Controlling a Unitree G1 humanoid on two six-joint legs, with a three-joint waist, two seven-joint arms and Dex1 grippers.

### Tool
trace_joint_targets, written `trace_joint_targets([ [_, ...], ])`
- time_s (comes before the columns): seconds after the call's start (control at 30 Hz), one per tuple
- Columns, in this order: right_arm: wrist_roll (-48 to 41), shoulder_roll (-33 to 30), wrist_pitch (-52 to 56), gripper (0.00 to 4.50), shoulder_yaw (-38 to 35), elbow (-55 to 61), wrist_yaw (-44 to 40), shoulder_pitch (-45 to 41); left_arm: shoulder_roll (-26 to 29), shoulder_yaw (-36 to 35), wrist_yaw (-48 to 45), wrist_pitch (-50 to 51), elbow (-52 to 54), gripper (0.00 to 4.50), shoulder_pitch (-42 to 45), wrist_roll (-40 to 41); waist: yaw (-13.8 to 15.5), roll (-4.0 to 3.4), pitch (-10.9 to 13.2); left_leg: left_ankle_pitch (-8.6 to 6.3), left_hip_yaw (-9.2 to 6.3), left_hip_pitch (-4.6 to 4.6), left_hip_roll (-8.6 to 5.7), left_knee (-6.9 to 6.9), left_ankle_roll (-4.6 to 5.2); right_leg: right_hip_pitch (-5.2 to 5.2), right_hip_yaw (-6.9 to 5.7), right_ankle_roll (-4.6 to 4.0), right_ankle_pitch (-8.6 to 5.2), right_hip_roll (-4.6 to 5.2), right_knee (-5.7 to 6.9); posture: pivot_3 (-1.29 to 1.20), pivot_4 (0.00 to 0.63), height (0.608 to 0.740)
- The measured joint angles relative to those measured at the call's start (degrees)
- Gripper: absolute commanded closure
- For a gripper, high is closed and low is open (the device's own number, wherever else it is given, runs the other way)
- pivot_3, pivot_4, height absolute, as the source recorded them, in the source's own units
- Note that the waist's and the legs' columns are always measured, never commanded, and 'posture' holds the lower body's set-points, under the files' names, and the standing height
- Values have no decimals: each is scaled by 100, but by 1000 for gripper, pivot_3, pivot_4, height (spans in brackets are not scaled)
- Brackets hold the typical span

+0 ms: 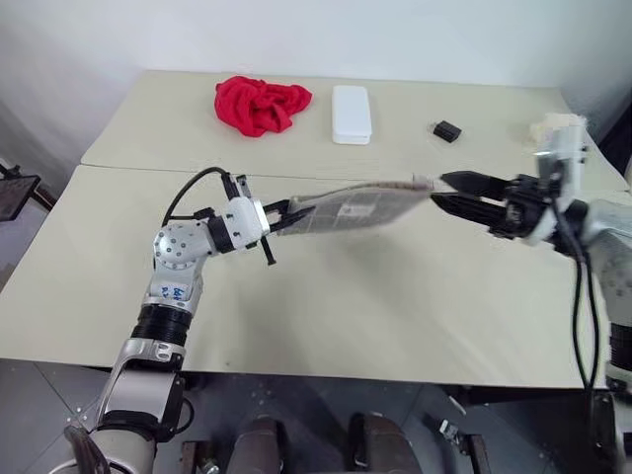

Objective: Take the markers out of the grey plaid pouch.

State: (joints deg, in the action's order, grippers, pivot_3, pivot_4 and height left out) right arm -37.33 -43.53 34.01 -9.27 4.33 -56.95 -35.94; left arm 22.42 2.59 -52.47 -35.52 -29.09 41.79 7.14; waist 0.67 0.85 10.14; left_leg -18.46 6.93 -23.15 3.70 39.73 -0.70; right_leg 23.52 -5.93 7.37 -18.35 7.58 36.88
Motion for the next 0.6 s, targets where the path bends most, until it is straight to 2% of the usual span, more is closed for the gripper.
trace_joint_targets([
  [0.1, 212, 236, -2, 4419, 420, 6, 140, -358, -147, 115, 43, -341, -189, 4500, 109, -137, 38, 0, 0, 0, -3, -4, 0, 1, 1, 1, -2, 0, 0, 1, 1, 0, 150, 740],
  [0.13, 224, 281, 14, 4488, 466, 7, 162, -410, -146, 130, 47, -398, -266, 4500, 139, -156, 61, 0, 0, -1, -4, -4, 0, 2, 2, 1, -3, 0, 0, 0, 0, 0, 150, 740],
  [0.33, 282, 653, 296, 4488, 1036, 262, 243, -724, -181, 208, 110, -525, -340, 4500, 142, -196, 64, 0, 0, -2, -5, -6, 0, 7, 4, 1, -3, 0, 0, 0, 3, 0, 150, 740],
  [0.6, 841, 631, 254, 4488, 1309, -38, 318, -614, -131, 243, 113, -534, -324, 4500, -3, -200, 58, 0, 0, -3, -4, -6, 1, 9, 6, 0, -4, 0, 0, 0, 3, 0, 150, 740],
])
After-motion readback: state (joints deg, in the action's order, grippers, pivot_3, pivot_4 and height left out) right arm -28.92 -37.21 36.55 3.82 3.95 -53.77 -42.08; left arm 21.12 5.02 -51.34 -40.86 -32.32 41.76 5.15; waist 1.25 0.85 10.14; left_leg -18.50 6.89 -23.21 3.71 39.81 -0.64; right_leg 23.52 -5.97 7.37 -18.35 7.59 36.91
